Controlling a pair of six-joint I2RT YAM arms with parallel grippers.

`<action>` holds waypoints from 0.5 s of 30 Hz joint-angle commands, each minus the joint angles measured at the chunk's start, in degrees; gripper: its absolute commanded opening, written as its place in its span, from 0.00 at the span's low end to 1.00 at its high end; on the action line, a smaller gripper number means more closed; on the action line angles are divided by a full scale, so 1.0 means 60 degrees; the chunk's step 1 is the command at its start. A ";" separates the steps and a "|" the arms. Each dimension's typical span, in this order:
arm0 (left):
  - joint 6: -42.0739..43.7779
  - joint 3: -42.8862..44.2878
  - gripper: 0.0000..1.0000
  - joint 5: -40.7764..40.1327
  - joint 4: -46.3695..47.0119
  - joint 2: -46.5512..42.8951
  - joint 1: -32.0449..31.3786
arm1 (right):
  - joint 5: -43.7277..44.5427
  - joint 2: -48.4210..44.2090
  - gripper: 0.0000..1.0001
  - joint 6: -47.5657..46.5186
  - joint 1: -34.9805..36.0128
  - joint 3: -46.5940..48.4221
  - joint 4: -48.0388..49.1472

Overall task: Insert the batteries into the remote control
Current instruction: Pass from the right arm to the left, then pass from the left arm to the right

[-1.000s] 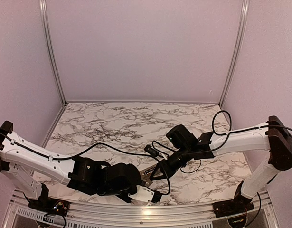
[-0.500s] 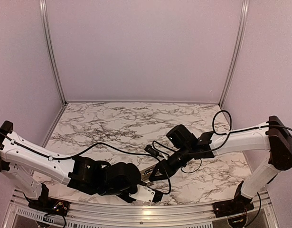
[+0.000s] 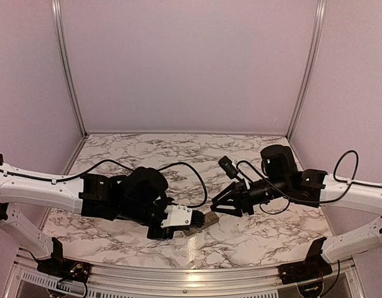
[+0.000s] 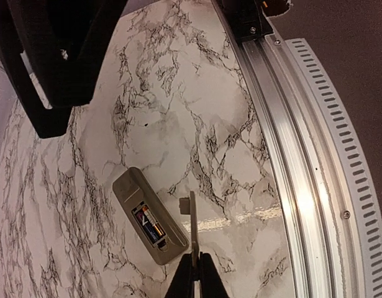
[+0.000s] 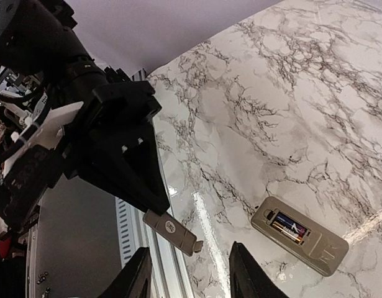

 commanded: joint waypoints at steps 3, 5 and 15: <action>-0.1218 0.0837 0.00 0.4133 -0.0703 0.0006 0.1224 | -0.0691 -0.0732 0.40 -0.0542 0.0171 -0.0651 0.1164; -0.1381 0.1011 0.00 0.4787 -0.0818 0.0162 0.1487 | -0.0711 -0.0600 0.40 -0.0778 0.0441 -0.0560 0.1058; -0.1751 0.1383 0.00 0.5812 -0.1045 0.0642 0.1832 | -0.0281 0.0494 0.34 -0.1277 0.1618 0.0233 0.0663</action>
